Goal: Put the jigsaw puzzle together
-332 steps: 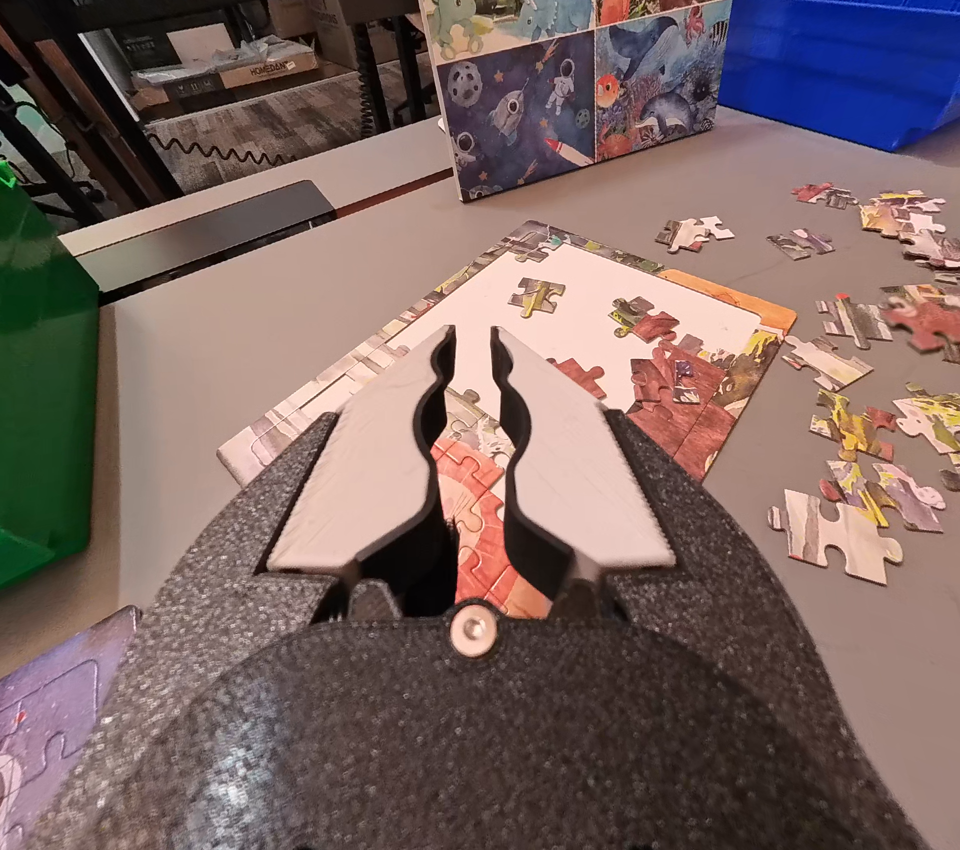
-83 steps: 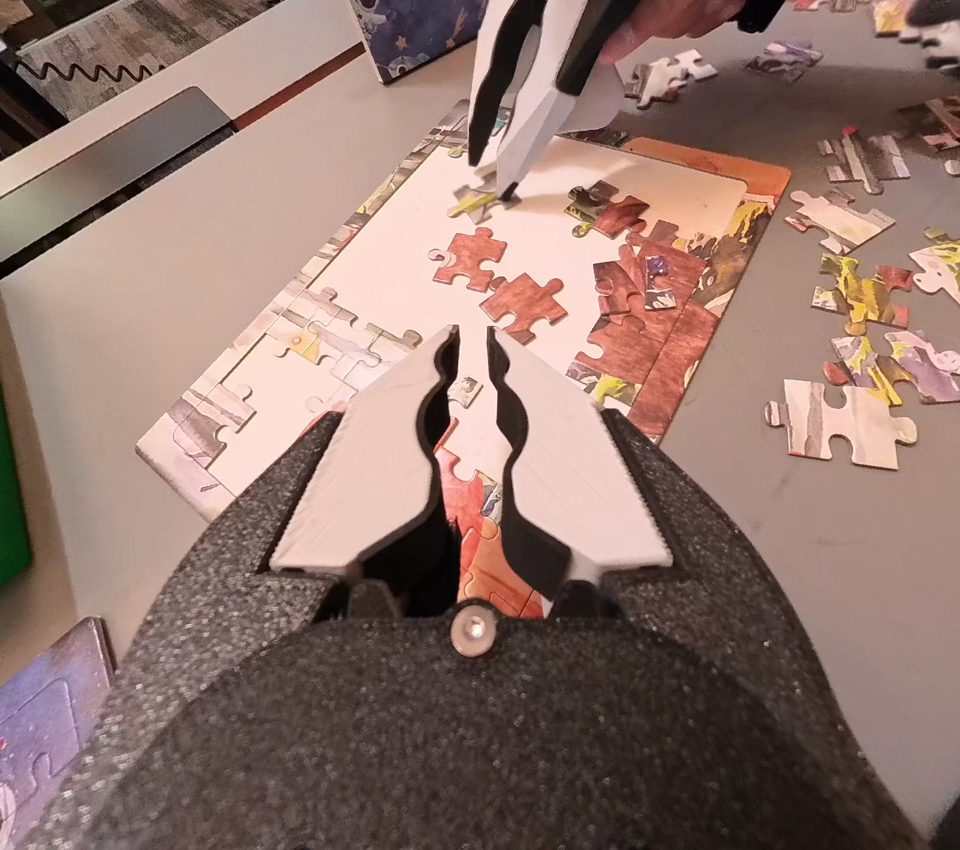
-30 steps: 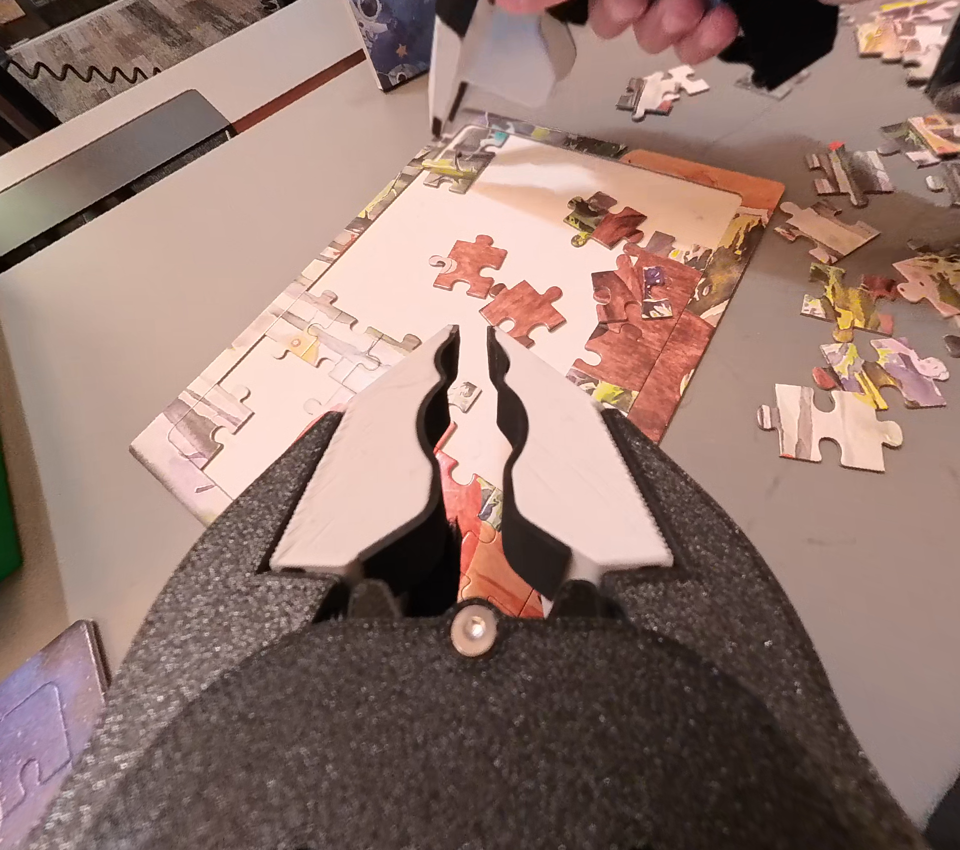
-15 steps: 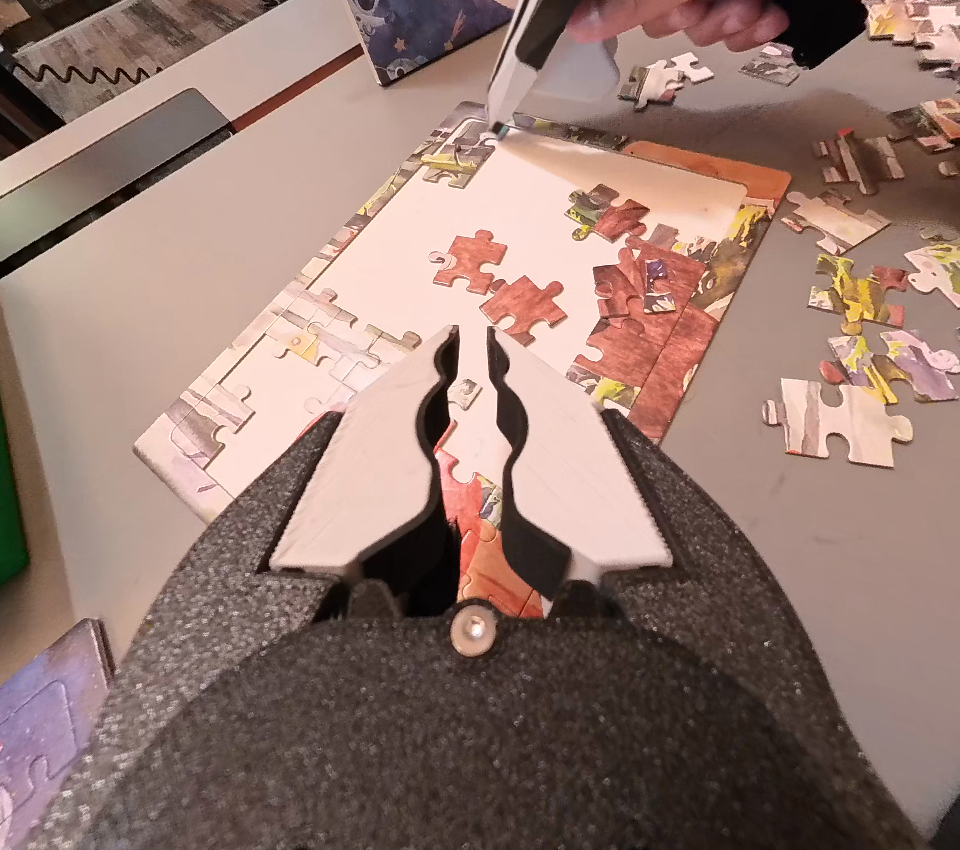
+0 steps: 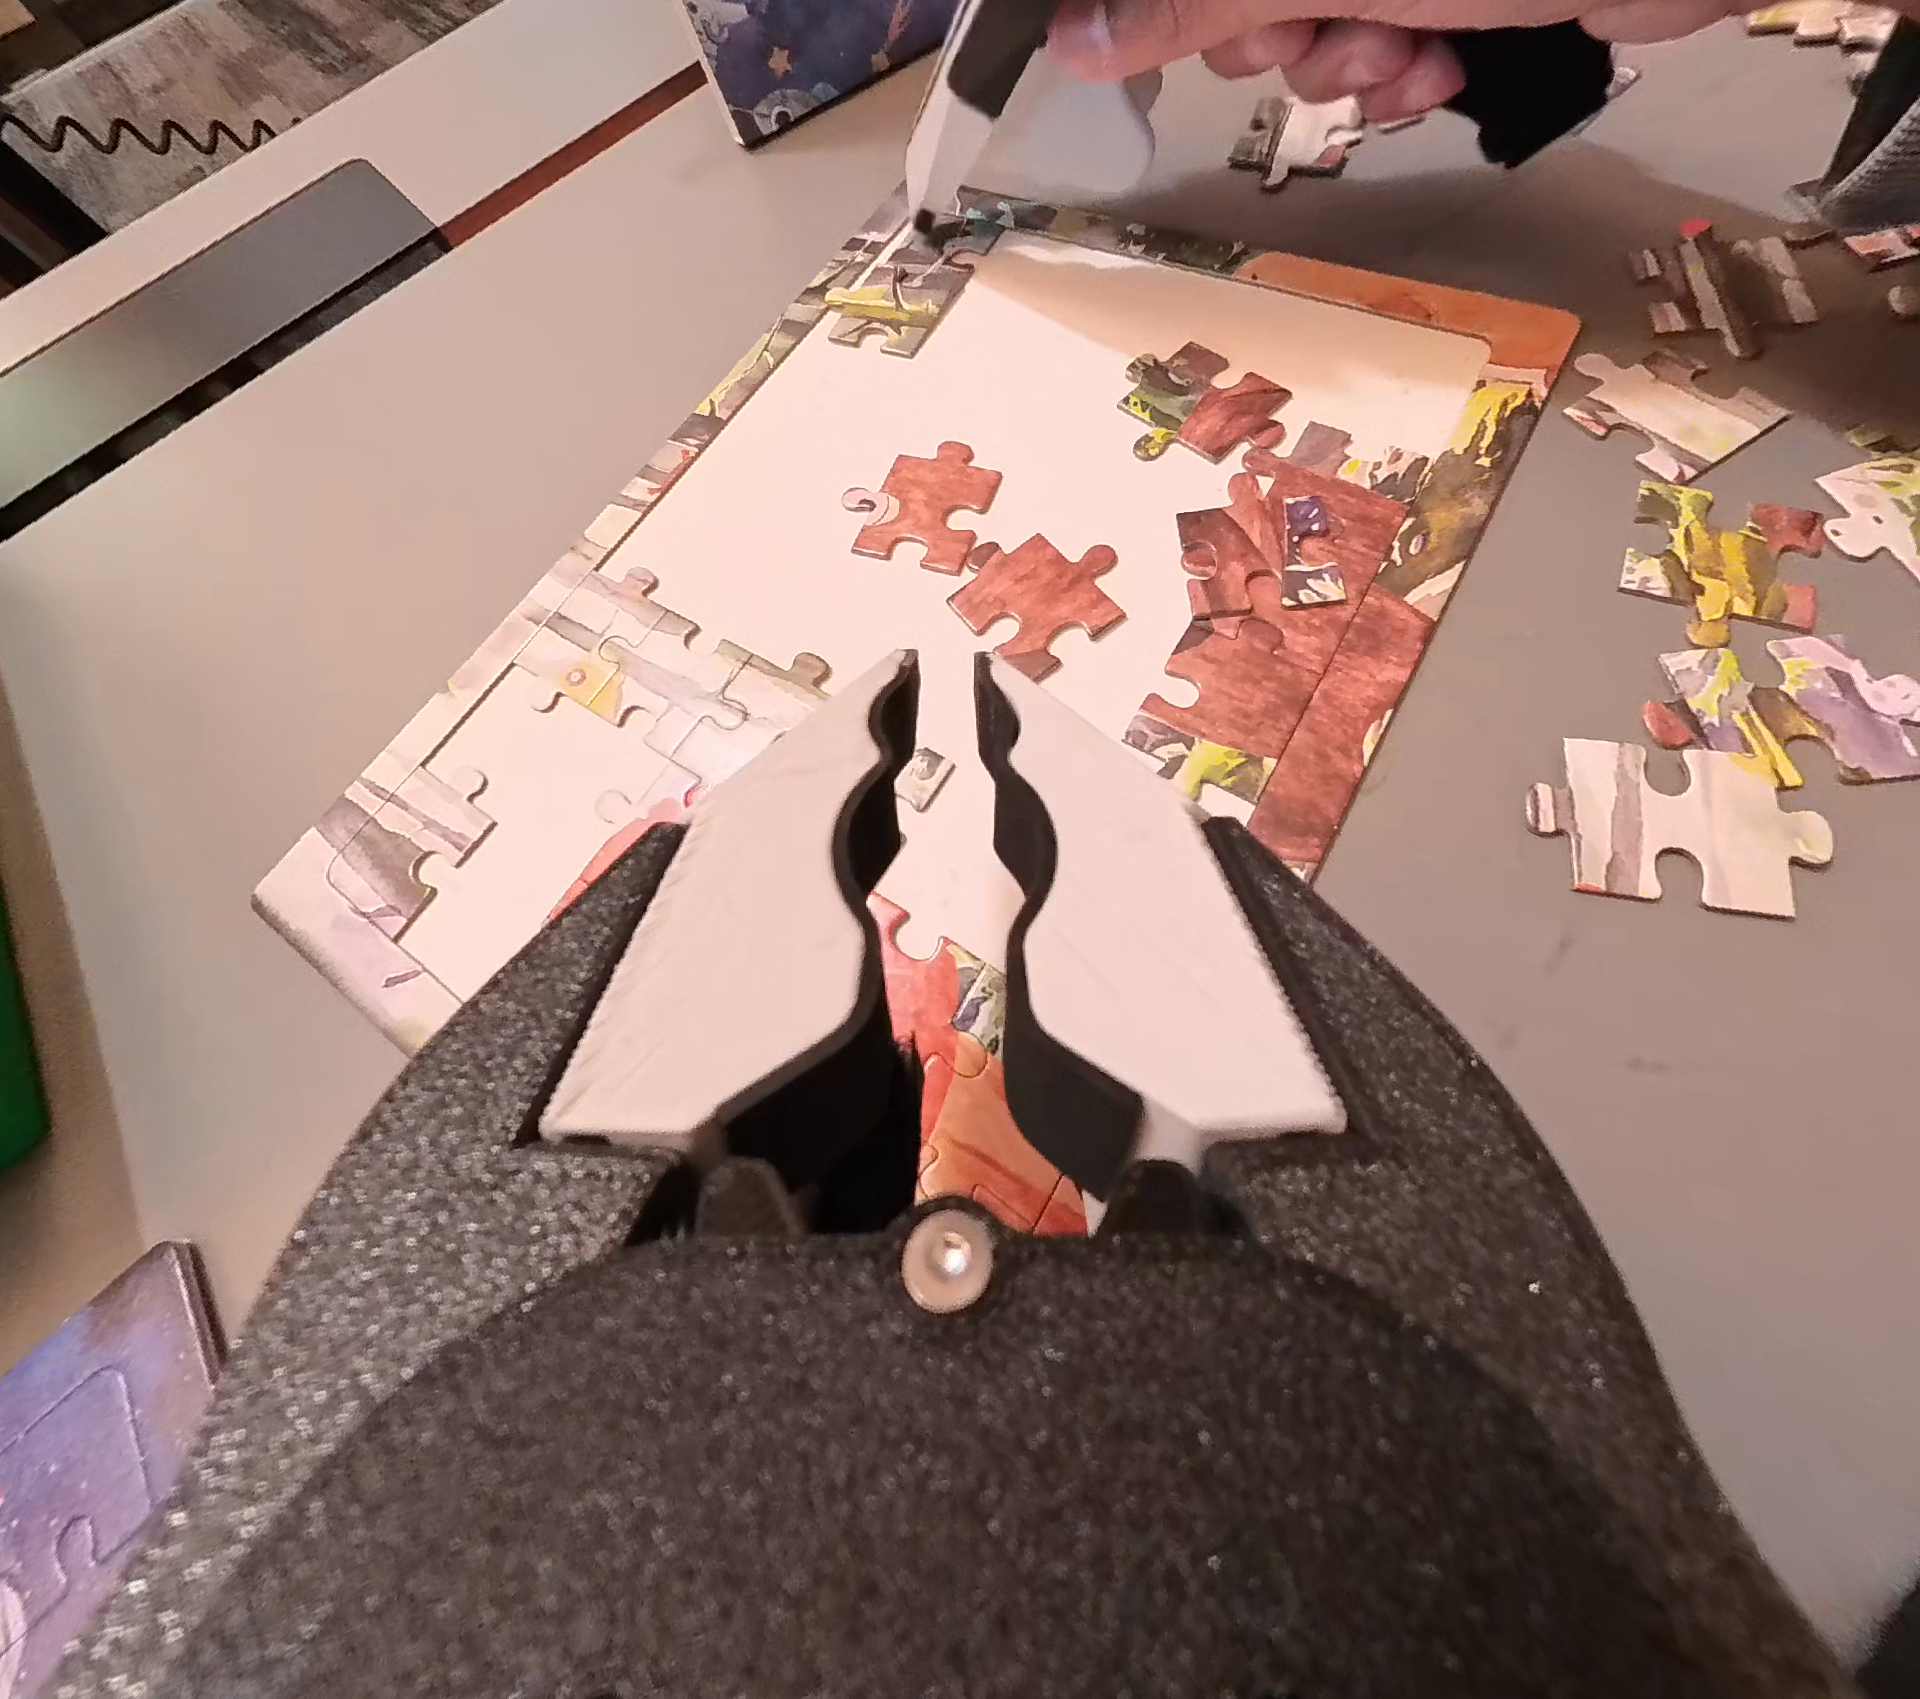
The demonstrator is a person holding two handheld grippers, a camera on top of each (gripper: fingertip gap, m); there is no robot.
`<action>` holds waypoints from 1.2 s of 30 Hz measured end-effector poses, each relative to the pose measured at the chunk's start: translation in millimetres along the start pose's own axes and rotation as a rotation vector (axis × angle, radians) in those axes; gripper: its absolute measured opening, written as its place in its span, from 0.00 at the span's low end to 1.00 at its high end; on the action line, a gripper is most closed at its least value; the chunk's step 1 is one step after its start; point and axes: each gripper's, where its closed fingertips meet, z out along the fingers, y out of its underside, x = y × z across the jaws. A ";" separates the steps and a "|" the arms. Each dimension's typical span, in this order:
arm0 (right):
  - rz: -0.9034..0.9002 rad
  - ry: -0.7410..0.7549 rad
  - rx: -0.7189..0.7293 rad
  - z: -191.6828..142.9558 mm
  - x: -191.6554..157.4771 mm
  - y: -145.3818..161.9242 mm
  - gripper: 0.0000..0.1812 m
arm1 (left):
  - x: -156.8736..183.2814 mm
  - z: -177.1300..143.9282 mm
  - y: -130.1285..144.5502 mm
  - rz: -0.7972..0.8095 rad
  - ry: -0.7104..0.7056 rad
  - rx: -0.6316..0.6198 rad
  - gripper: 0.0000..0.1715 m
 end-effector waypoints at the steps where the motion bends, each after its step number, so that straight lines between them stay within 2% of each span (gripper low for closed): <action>1: -0.021 -0.024 0.001 -1.4 -5.2 -0.1 0.00 | -0.1 -0.1 -0.1 0.000 0.000 0.001 0.06; 5: -0.031 -0.064 -0.011 2.8 -15.9 0.0 0.00 | 0.2 0.4 0.6 0.000 0.002 -0.004 0.06; 9: -0.006 -0.036 -0.009 4.4 -4.6 -1.5 0.00 | 0.8 0.8 1.4 0.006 0.002 -0.009 0.06; 14: -0.021 -0.082 -0.017 1.3 -12.2 2.0 0.00 | 1.2 1.4 2.0 0.008 0.004 -0.013 0.06; 19: -0.048 -0.054 -0.018 4.9 -8.6 -3.6 0.00 | 1.5 1.6 2.1 0.011 0.003 -0.013 0.06; 24: -0.052 -0.056 -0.028 -8.0 -4.4 4.8 0.00 | 3.8 2.8 4.8 0.022 0.010 -0.032 0.06; 27: -0.051 -0.105 -0.034 -8.8 -10.6 6.6 0.00 | 15.3 5.3 6.8 0.074 0.031 -0.073 0.00; 32: -0.073 -0.104 -0.051 -4.3 -14.3 9.1 0.00 | 36.5 12.9 21.0 0.263 -0.011 -0.205 0.00; 34: -0.078 -0.099 -0.052 -4.8 -13.4 10.1 0.00 | 41.8 12.9 22.1 0.365 -0.058 -0.226 0.00; 36: -0.075 -0.096 -0.050 -4.7 -12.6 10.6 0.00 | 51.2 13.2 21.4 0.387 -0.066 -0.240 0.00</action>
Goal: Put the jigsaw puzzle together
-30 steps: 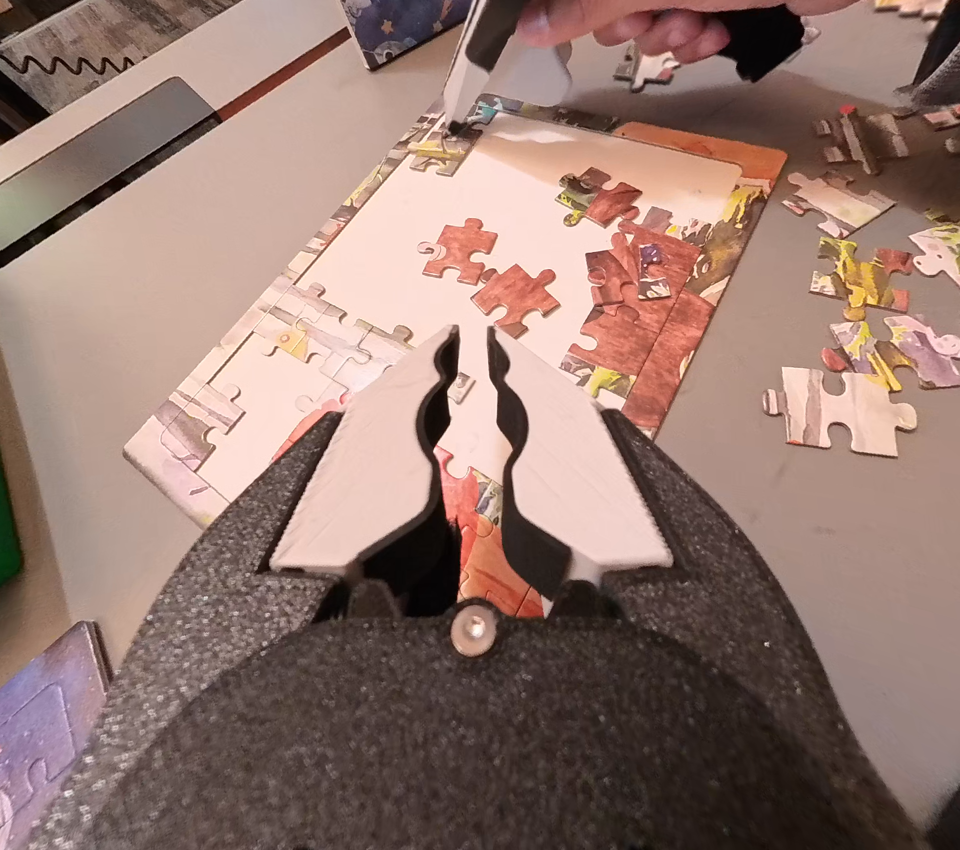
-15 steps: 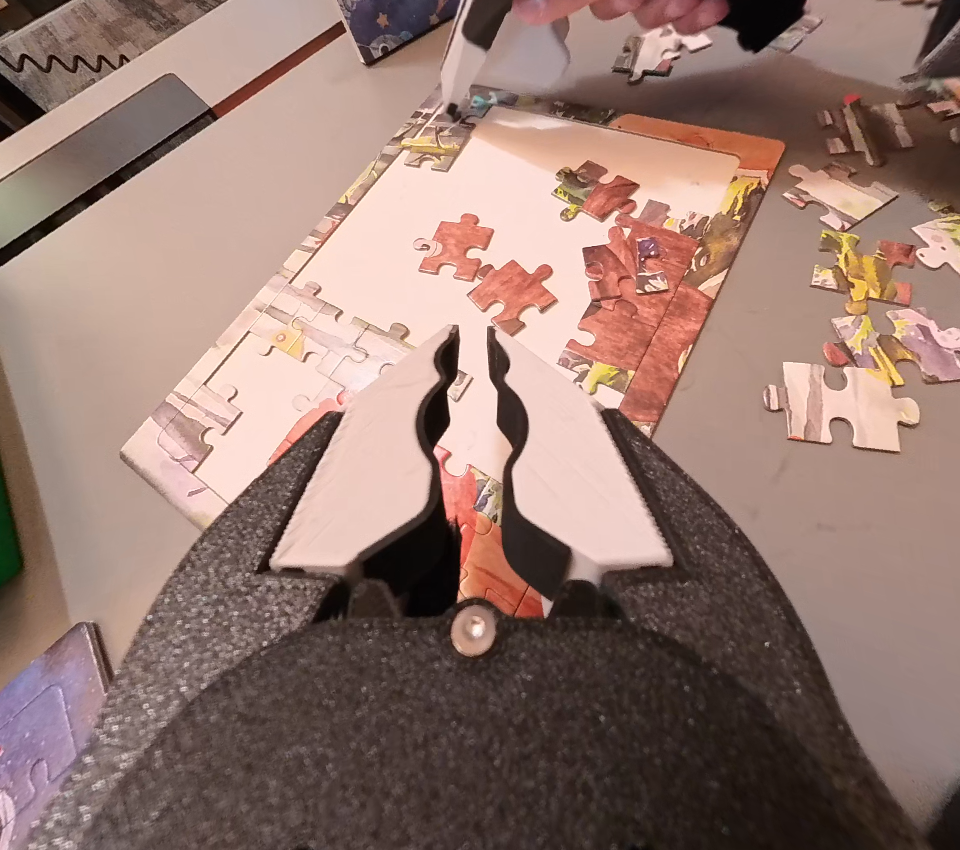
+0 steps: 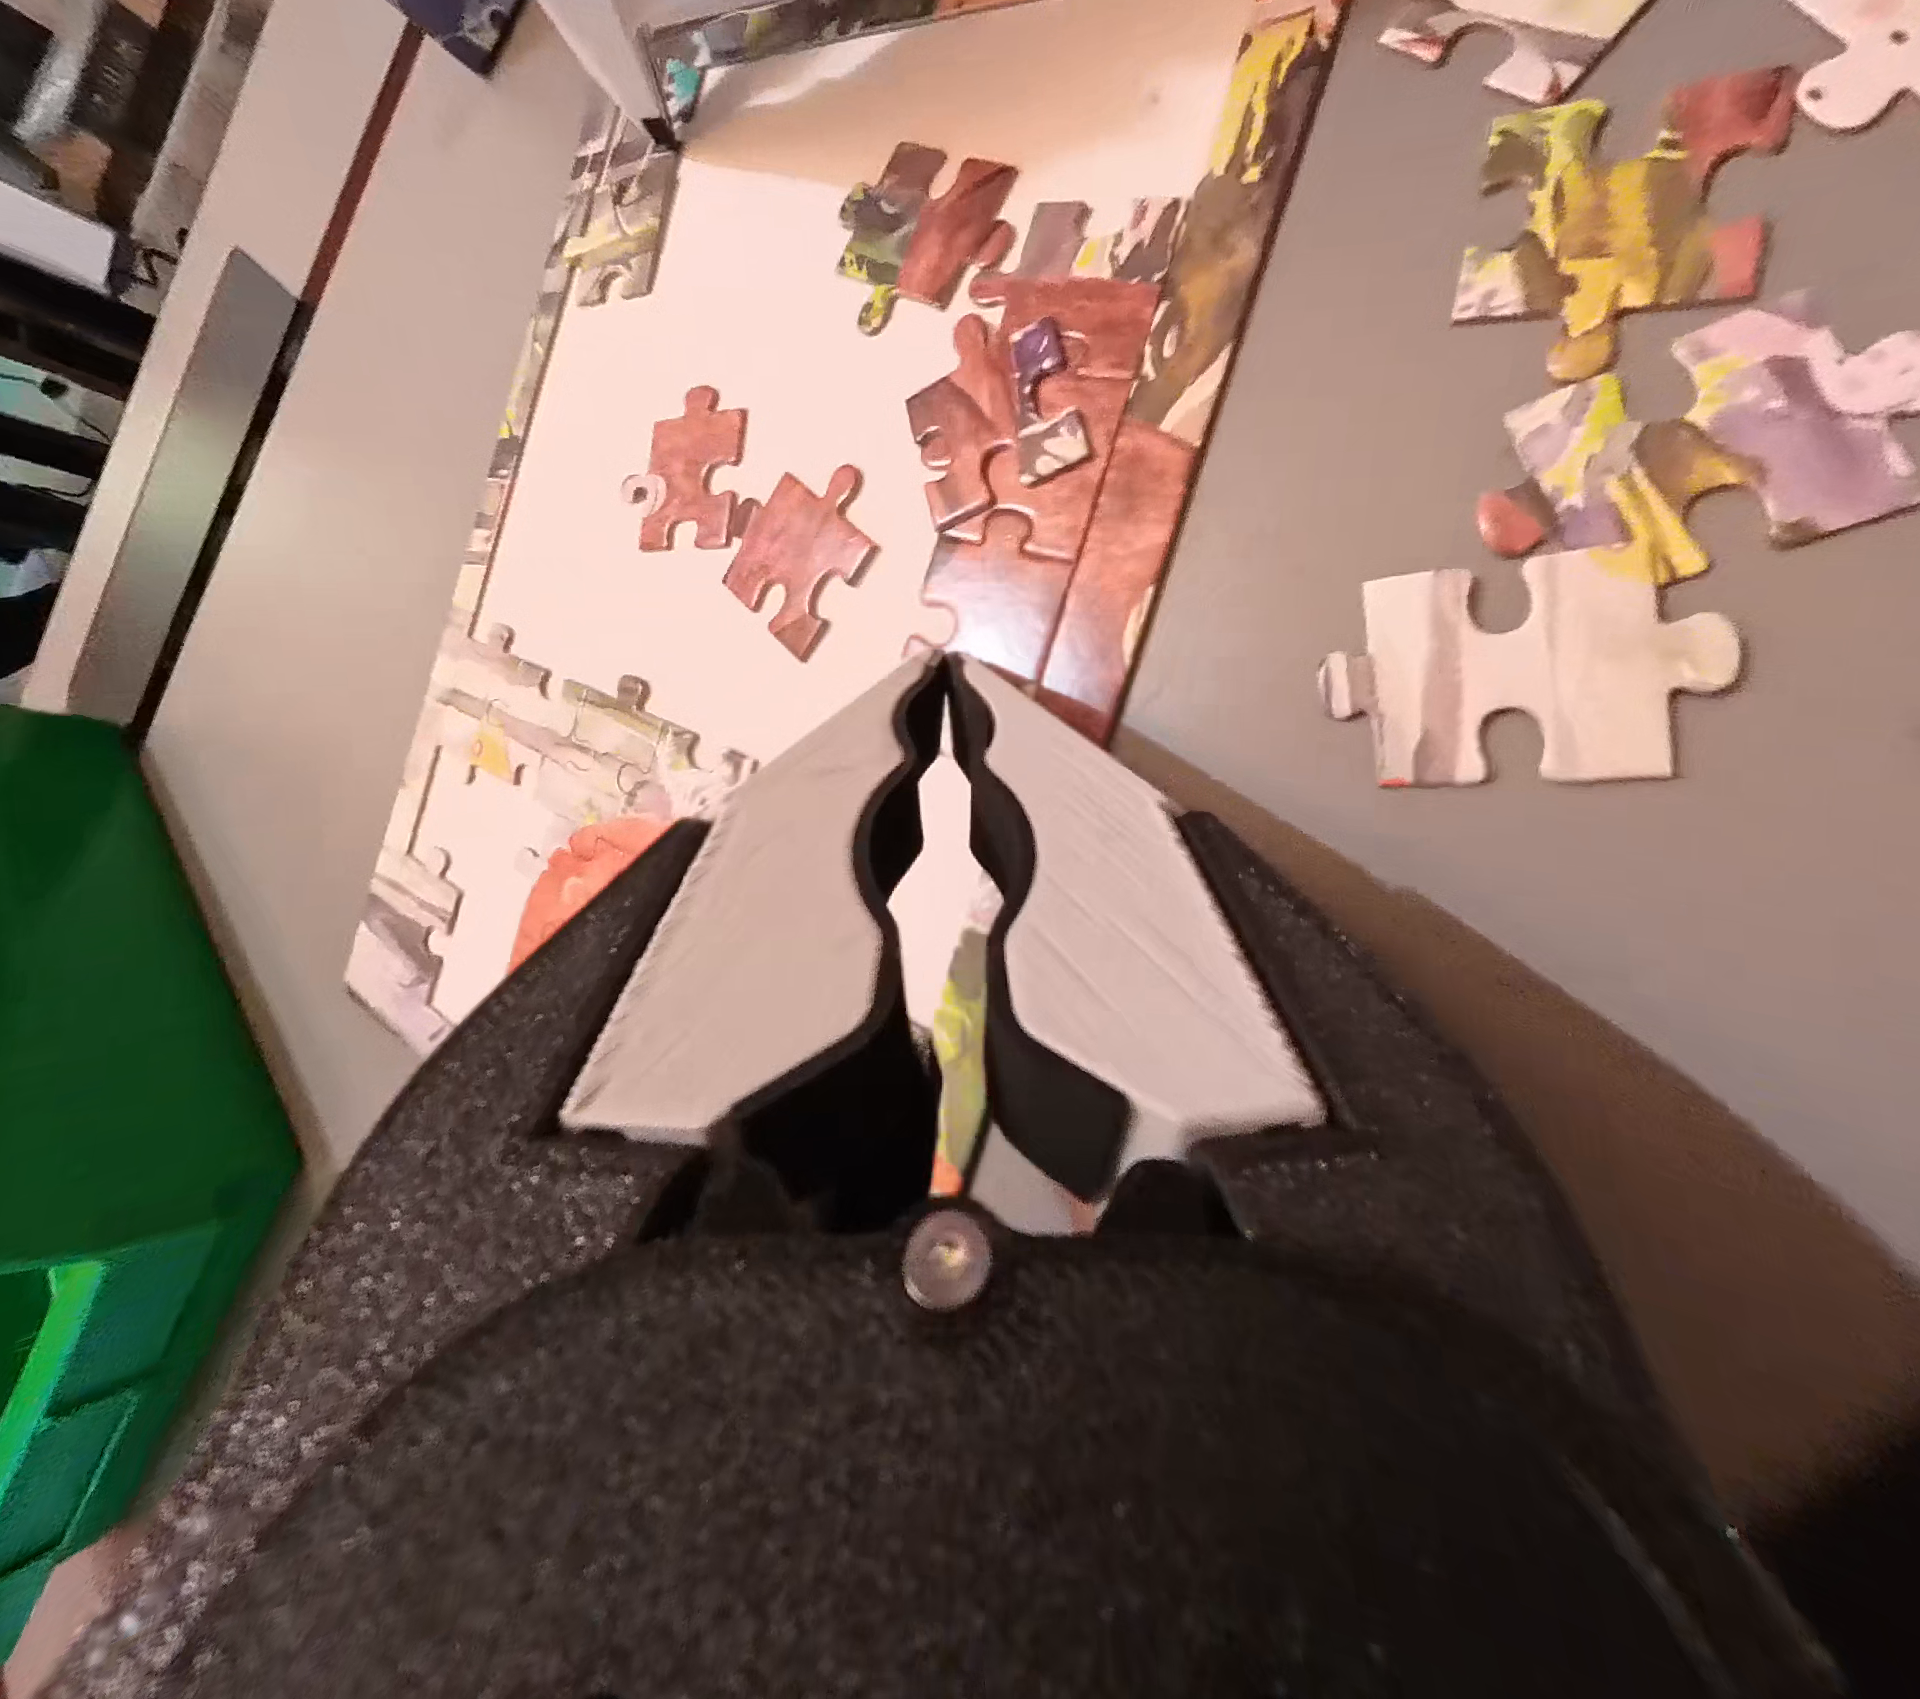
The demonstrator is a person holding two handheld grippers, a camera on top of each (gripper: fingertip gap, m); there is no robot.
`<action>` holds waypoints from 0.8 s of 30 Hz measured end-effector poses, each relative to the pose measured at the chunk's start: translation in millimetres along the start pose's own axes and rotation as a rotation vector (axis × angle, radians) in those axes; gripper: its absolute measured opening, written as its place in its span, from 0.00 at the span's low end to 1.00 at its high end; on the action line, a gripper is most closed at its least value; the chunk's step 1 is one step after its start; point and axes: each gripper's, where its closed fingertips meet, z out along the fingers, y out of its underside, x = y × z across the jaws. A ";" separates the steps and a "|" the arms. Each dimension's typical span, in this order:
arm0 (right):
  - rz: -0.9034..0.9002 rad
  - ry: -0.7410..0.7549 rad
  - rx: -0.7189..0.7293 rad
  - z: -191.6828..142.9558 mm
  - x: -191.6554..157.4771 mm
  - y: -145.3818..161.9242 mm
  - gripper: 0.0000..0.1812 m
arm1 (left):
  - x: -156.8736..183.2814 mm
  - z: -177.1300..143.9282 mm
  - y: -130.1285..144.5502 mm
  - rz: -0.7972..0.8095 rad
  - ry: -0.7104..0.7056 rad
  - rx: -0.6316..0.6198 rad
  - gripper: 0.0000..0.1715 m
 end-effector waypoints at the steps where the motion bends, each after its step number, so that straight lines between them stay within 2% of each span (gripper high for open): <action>1: -0.002 0.002 0.002 0.3 0.0 -0.3 0.00 | 2.2 -0.2 -1.1 0.003 -0.011 -0.012 0.00; 4: -0.011 0.005 0.009 0.8 0.2 -0.6 0.00 | 3.2 -2.1 -1.2 0.008 -0.065 -0.053 0.00; 8: 0.010 -0.009 0.023 1.2 0.2 -1.2 0.00 | 9.0 -8.9 -8.6 0.020 -0.103 -0.044 0.00; 24: 0.014 -0.015 0.051 1.8 4.9 -10.1 0.00 | 17.9 -6.6 -6.6 -0.021 -0.036 -0.025 0.00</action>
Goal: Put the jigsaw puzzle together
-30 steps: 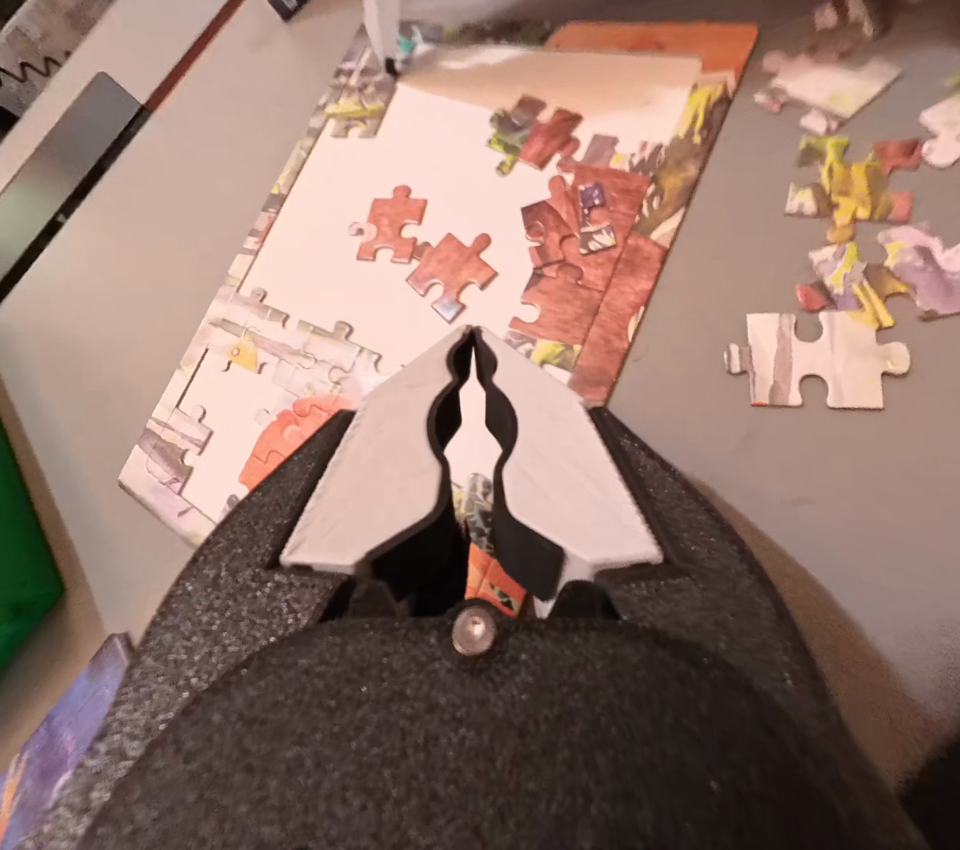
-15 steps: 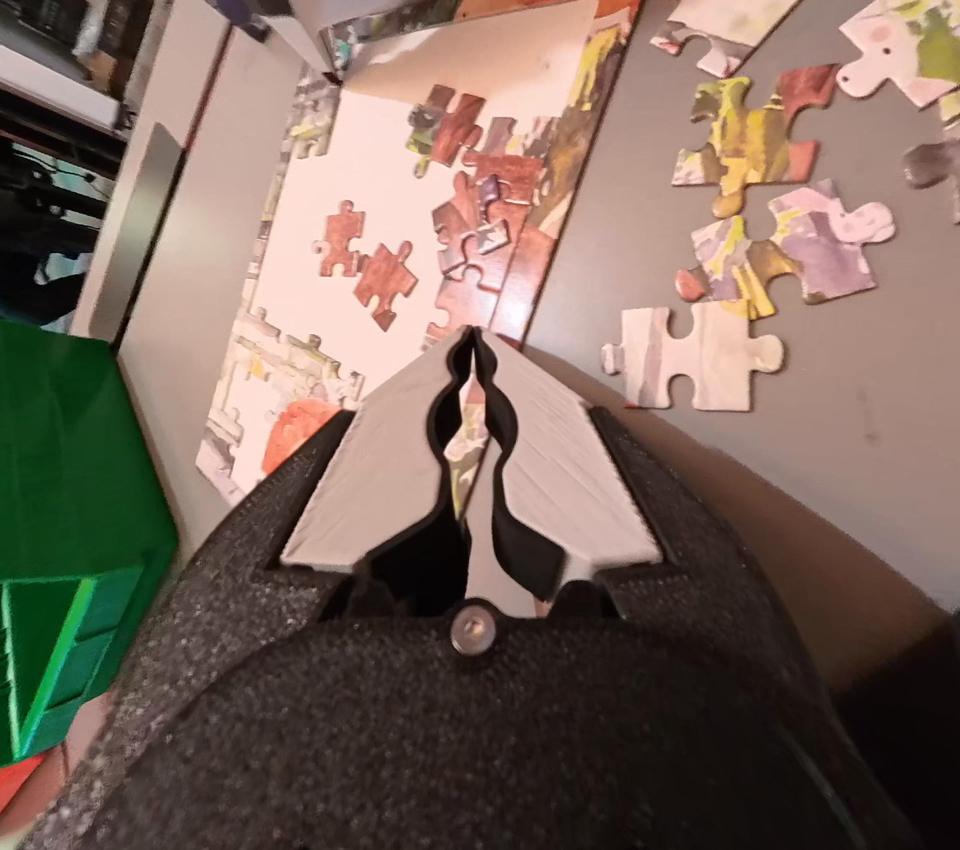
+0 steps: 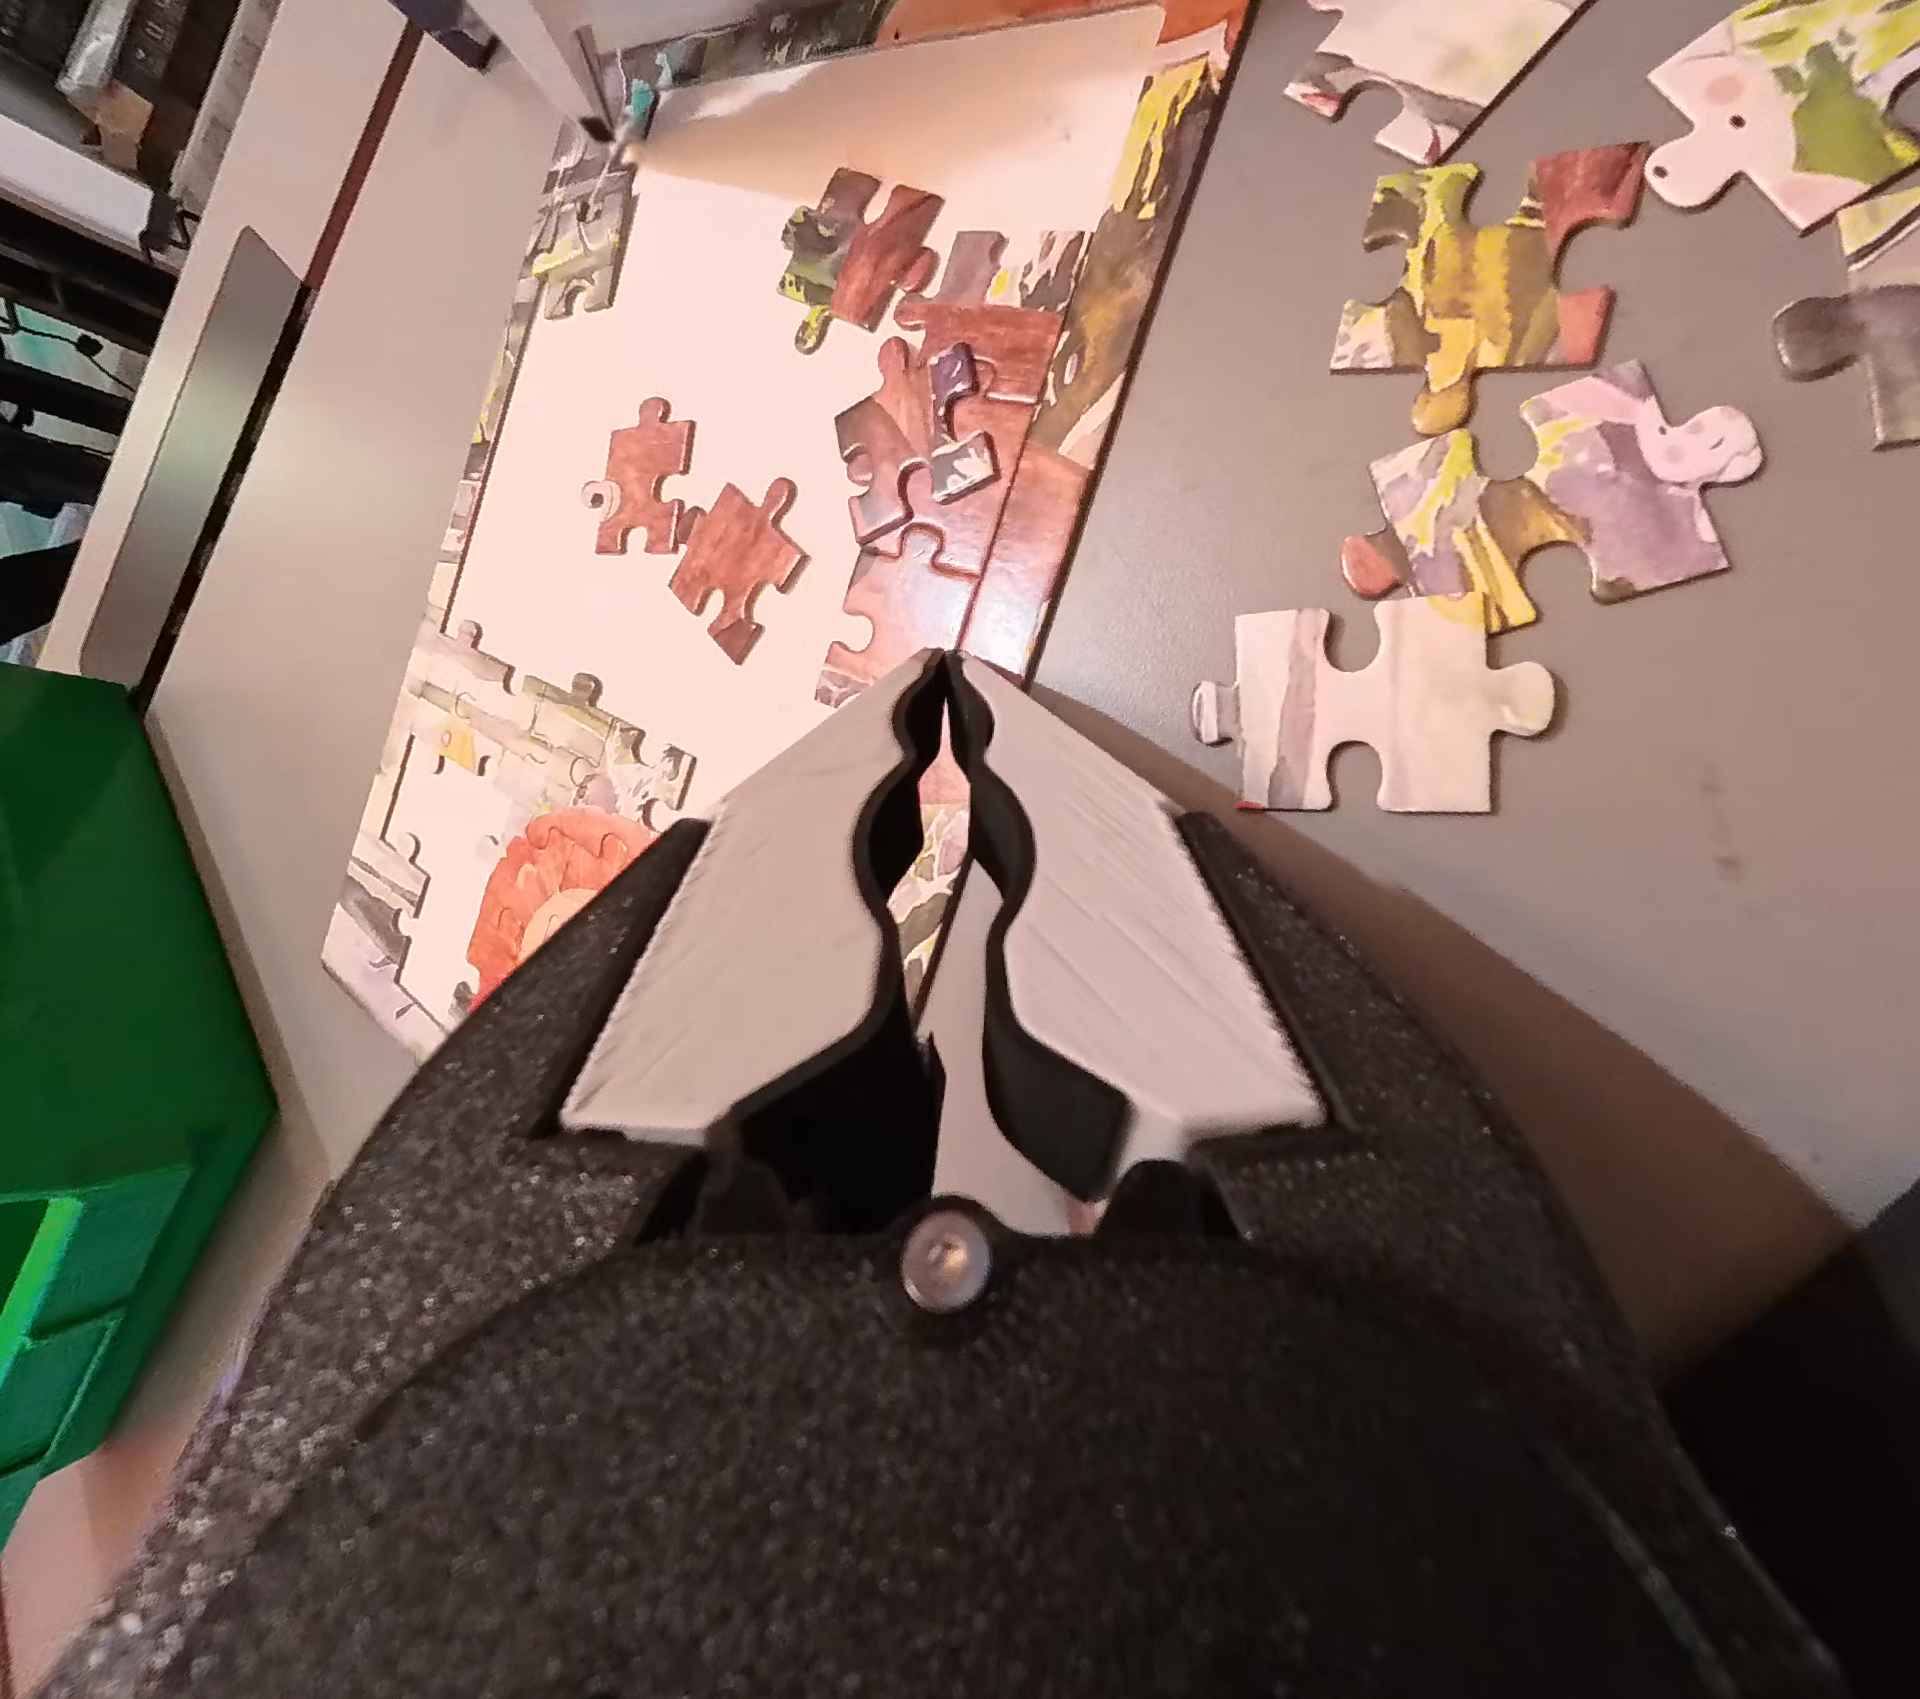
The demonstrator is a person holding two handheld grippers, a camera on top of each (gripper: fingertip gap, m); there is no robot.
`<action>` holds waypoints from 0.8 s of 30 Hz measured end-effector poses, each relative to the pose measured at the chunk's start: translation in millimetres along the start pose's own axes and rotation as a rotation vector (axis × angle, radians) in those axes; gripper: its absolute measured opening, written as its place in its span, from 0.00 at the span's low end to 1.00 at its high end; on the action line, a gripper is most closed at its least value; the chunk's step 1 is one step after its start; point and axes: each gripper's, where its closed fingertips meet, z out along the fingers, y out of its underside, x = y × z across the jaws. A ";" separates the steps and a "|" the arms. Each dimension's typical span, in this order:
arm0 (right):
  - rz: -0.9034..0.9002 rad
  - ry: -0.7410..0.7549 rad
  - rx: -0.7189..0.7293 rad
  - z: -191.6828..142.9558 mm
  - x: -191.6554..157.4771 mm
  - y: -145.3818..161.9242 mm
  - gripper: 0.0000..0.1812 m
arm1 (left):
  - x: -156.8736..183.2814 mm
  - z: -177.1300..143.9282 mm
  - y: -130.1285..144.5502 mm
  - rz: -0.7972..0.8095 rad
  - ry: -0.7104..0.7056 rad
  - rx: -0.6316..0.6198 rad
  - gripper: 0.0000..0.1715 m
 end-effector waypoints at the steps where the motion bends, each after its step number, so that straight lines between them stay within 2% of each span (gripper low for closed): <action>1: -0.003 -0.001 0.008 -2.5 -1.4 -2.1 0.00 | -0.1 0.0 -0.1 -0.004 0.004 0.002 0.00; 5: -0.048 -0.085 0.014 -5.8 -26.7 -7.5 0.00 | -0.1 -0.1 -0.2 -0.003 0.004 0.003 0.00; 10: -0.065 -0.100 -0.016 4.2 -36.2 -3.3 0.00 | 0.0 -0.3 -0.3 -0.001 0.004 0.005 0.00; 15: -0.050 -0.094 0.005 8.5 -39.0 -9.8 0.00 | -0.1 -0.4 -0.3 0.004 0.003 0.007 0.00; 20: -0.048 -0.042 0.023 1.8 -27.8 -9.9 0.00 | 0.0 -0.5 -0.4 0.006 0.004 0.011 0.00; 22: -0.066 -0.001 0.039 2.1 -21.1 -12.8 0.00 | 0.0 -0.4 -0.5 0.004 0.005 0.012 0.00; 24: -0.099 -0.021 0.061 4.0 -26.7 -17.6 0.01 | -0.1 -0.4 -0.5 0.006 0.005 0.013 0.00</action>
